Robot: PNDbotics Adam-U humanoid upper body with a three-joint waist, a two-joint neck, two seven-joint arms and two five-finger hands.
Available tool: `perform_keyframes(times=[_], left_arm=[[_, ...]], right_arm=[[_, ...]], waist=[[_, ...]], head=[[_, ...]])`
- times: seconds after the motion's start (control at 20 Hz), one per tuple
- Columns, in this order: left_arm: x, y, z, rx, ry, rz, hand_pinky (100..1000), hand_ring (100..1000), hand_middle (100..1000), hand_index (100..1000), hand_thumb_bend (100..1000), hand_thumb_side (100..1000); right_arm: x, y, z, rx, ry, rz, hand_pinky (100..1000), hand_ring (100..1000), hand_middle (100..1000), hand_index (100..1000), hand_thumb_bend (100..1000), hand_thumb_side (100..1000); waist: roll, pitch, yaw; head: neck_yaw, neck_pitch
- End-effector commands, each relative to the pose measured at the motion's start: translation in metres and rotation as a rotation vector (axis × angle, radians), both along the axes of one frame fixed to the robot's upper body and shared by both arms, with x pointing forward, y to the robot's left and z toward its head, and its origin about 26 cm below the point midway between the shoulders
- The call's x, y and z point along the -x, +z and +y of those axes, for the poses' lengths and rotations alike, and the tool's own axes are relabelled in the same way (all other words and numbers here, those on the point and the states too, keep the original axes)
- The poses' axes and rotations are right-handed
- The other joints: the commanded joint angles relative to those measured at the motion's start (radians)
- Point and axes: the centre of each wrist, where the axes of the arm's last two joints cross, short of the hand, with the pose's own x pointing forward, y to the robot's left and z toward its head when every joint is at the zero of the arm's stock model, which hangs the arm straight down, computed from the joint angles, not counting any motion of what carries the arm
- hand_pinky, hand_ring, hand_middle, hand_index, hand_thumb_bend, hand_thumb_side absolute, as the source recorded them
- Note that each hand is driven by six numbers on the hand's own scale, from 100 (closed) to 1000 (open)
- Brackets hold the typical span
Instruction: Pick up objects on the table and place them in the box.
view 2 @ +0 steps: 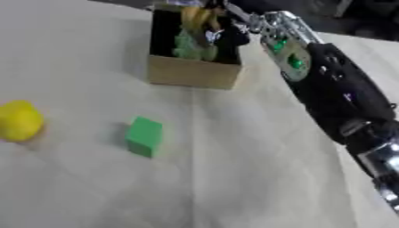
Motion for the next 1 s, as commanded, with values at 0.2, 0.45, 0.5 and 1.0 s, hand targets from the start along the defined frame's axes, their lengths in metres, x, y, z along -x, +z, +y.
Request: perform_keyframes(times=[0.2, 0.45, 0.5, 1.0], left_arm=[[0.003, 0.009, 0.001, -0.013, -0.011, -0.028, 911, 738, 759, 854, 292, 652], [0.003, 0.007, 0.002, -0.011, -0.006, -0.022, 911, 738, 759, 851, 292, 651], [0.003, 0.007, 0.002, -0.011, -0.005, -0.021, 911, 738, 759, 850, 292, 650], [0.004, 0.004, 0.003, -0.012, -0.003, -0.009, 912, 739, 760, 851, 293, 649]], right_arm=[[0.007, 0.018, 0.001, 0.017, 0.013, -0.018, 881, 933, 893, 921, 100, 562], [0.013, 0.025, 0.002, -0.01, 0.014, -0.064, 870, 916, 883, 912, 100, 464], [0.015, 0.027, 0.002, -0.016, 0.015, -0.081, 867, 910, 879, 909, 100, 433], [0.042, 0.046, 0.017, 0.058, 0.077, -0.111, 916, 962, 919, 950, 189, 100]], waist=[[0.011, -0.026, -0.003], [0.012, -0.036, -0.009], [0.013, -0.038, -0.011], [0.019, -0.059, -0.032]], head=[[0.005, 0.009], [0.013, 0.017], [0.014, 0.019], [0.028, 0.036]])
